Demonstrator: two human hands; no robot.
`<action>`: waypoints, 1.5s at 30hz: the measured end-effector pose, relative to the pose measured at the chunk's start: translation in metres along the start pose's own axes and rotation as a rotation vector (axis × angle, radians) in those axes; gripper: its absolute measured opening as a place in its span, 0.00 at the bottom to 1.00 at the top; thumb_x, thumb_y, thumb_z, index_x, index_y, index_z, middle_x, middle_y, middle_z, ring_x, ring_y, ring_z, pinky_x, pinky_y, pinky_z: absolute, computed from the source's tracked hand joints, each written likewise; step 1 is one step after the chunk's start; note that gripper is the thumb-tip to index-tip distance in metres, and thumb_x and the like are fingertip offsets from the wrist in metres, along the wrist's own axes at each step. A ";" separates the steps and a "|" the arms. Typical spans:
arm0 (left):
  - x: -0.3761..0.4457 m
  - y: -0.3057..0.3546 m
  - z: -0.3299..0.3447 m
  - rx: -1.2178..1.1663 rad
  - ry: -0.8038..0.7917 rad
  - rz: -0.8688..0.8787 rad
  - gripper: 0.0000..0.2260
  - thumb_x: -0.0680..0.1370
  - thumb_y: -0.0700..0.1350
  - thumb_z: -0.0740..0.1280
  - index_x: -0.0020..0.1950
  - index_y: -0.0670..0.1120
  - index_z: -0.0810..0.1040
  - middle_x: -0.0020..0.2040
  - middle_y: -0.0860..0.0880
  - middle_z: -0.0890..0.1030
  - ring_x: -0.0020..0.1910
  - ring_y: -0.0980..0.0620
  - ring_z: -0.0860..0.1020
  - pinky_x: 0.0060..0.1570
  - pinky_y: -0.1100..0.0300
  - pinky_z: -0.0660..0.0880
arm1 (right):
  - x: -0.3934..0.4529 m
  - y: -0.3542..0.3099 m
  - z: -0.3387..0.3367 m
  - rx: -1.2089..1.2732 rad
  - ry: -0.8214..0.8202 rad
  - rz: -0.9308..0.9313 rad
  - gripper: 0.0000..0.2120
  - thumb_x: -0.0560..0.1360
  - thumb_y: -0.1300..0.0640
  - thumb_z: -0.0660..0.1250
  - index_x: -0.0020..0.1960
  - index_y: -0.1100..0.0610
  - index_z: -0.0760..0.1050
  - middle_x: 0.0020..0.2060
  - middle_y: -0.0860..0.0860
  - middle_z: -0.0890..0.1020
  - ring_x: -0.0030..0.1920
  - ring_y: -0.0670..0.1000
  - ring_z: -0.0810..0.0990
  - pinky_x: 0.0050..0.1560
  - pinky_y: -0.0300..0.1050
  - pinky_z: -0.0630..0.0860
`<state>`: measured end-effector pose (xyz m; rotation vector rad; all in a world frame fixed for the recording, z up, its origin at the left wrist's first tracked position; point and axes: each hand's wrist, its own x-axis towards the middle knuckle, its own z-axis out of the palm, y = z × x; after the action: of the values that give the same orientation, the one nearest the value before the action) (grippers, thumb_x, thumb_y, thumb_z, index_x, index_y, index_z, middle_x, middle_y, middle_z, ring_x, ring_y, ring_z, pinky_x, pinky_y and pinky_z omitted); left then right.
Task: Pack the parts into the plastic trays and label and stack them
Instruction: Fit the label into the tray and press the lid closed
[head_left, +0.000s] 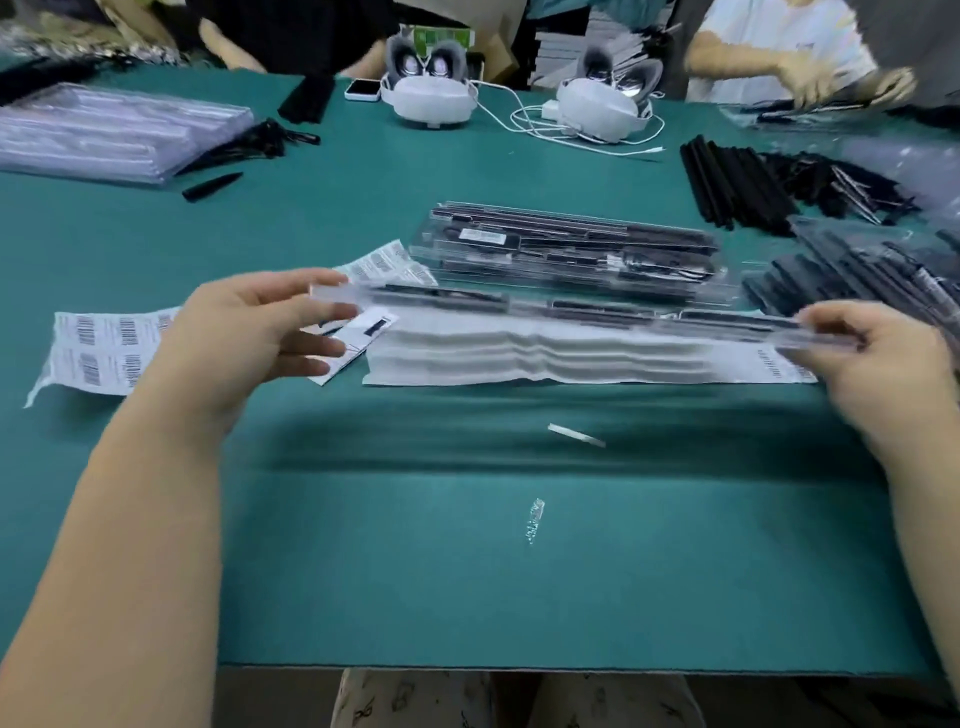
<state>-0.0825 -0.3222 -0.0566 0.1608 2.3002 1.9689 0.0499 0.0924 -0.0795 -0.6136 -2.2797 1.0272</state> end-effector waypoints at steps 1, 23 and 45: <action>-0.003 -0.003 -0.002 0.023 -0.041 -0.030 0.12 0.76 0.35 0.62 0.47 0.47 0.84 0.41 0.47 0.85 0.34 0.50 0.83 0.32 0.64 0.78 | -0.002 0.006 0.002 -0.105 -0.022 -0.023 0.12 0.69 0.65 0.74 0.43 0.49 0.77 0.44 0.54 0.81 0.38 0.43 0.76 0.39 0.24 0.68; -0.007 -0.009 0.015 1.015 0.065 0.066 0.24 0.74 0.56 0.66 0.69 0.52 0.71 0.65 0.46 0.75 0.61 0.43 0.73 0.56 0.52 0.69 | 0.037 -0.023 0.027 -0.961 -0.307 0.198 0.05 0.73 0.64 0.61 0.46 0.63 0.74 0.48 0.61 0.79 0.45 0.61 0.74 0.42 0.46 0.69; -0.008 -0.046 0.054 1.009 -0.075 0.219 0.32 0.73 0.65 0.59 0.74 0.53 0.63 0.76 0.50 0.59 0.75 0.49 0.54 0.72 0.49 0.54 | 0.010 -0.009 0.052 -0.121 0.226 -0.061 0.19 0.77 0.62 0.59 0.66 0.52 0.71 0.51 0.45 0.80 0.55 0.49 0.78 0.59 0.38 0.67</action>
<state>-0.0672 -0.2776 -0.1106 0.5567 3.0634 0.6429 0.0069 0.0664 -0.0981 -0.6696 -2.1575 0.7539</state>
